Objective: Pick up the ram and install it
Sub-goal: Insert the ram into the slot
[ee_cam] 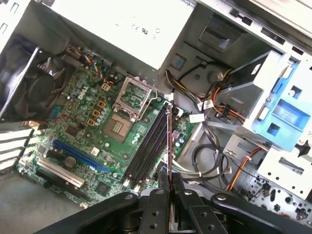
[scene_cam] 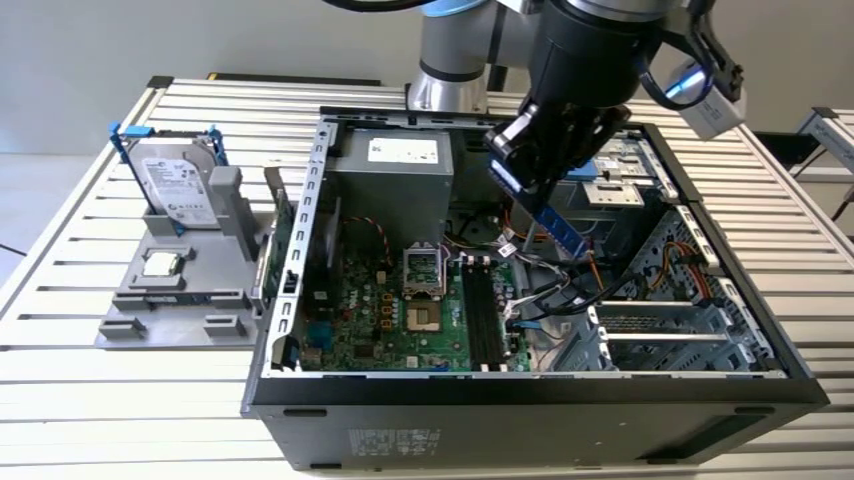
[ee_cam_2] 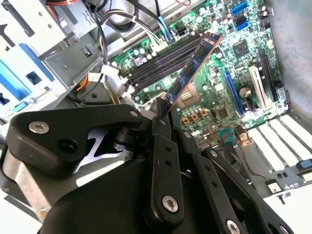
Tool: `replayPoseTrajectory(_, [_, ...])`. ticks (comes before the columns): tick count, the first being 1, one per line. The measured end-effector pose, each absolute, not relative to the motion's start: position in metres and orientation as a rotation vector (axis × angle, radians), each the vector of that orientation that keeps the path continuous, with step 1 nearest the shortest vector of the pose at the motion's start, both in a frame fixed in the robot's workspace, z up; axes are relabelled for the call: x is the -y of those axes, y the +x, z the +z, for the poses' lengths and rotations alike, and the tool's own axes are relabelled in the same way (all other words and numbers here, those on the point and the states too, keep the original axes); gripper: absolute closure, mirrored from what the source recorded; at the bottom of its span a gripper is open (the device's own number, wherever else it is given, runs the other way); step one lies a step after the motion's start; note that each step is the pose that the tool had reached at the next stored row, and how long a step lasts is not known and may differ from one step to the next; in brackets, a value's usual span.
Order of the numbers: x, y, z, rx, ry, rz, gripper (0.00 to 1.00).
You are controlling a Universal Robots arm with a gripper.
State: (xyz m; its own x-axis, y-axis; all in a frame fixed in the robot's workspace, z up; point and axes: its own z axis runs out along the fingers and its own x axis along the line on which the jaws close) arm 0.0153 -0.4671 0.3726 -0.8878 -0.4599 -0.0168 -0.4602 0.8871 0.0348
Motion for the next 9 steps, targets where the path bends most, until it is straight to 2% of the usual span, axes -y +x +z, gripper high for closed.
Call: replayPoseTrajectory(9, [0.4671, 0.0155, 0.3727, -3.063, -0.634, 0.062, 1.00])
